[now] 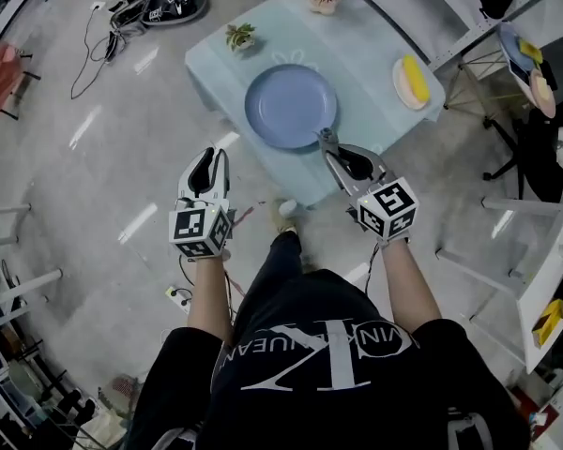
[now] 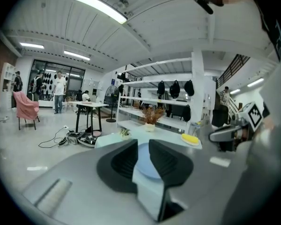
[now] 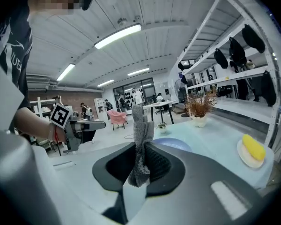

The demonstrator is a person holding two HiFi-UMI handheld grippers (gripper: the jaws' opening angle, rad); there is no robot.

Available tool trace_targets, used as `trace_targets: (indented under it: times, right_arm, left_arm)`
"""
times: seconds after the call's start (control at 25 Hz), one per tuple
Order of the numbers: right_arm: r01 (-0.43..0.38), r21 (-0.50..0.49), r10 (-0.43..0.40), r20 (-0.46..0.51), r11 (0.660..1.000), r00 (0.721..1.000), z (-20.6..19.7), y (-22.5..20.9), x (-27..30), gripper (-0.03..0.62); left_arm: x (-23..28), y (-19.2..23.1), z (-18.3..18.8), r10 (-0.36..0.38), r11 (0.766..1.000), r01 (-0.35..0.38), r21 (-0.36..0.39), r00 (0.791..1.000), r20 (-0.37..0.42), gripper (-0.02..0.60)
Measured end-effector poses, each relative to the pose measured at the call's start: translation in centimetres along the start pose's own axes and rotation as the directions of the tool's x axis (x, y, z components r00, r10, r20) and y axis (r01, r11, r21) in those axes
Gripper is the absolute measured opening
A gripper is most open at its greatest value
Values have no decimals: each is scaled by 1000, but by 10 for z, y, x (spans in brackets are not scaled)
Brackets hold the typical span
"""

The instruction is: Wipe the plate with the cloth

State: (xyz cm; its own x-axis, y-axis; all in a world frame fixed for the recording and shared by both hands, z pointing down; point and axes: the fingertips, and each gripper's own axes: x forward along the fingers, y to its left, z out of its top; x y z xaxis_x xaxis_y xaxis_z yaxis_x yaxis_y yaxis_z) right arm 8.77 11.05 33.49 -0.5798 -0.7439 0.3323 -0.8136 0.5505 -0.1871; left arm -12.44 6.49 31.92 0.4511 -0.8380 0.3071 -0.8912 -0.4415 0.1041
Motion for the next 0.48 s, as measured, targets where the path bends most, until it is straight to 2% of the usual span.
trace_targets:
  times: [0.36,0.48]
  right_arm:
    - [-2,-74,-13,-206,997,978,-27,-32,76,55]
    - [-31,-100,4,-255,994,967,-35,-38,96,55]
  left_arm:
    - [74,28,-19,-36,999,34,-37,998,-55,0]
    - [87,32,-33,-30,998,26,-55,997,-77,0]
